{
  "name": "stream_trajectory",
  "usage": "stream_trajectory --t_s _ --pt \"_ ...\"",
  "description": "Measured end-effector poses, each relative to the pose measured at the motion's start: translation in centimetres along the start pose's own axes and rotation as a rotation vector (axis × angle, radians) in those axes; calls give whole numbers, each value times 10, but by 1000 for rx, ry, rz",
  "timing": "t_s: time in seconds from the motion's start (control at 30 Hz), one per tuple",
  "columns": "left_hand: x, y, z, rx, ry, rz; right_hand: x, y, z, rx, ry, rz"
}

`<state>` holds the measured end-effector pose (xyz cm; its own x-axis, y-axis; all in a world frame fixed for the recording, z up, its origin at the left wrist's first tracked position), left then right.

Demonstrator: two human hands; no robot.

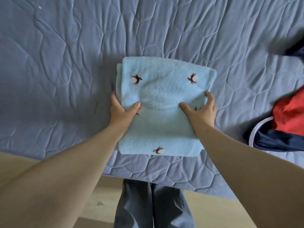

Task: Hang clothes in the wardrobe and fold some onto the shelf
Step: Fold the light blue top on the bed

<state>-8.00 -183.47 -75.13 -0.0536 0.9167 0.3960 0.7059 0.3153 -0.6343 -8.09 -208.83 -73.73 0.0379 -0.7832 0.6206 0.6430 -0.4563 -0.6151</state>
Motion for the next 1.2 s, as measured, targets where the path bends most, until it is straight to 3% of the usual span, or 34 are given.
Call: stream_trajectory --t_s 0.1,0.17,0.47,0.63,0.83,1.03,1.2 --pt "3 0 12 222 -109 95 0 -2 -16 -156 368 98" --pt "3 4 15 254 -176 150 -3 0 -25 -256 486 107" --pt "10 -9 13 398 -288 397 -5 -21 -25 -418 481 569" --pt "35 -42 2 440 -265 375 6 -60 -22 -511 497 620" --pt "98 -93 -50 409 -306 247 33 -108 47 -409 482 635" --pt "202 -154 -125 232 -441 115 57 -169 178 -136 396 727" --pt "306 -205 -166 85 -519 -96 54 -244 294 101 294 852"
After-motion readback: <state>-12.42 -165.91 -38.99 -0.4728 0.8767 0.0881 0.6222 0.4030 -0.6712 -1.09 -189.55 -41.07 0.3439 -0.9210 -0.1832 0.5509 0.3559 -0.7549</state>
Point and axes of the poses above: each hand's wrist, its own y-axis towards the middle knuckle, its own x-axis out of the back of the hand, z = x × y, the point moved 4 cm from there along y, towards the middle knuckle, and after that the axes turned 2 degrees about -y, right-handed, at the moved point
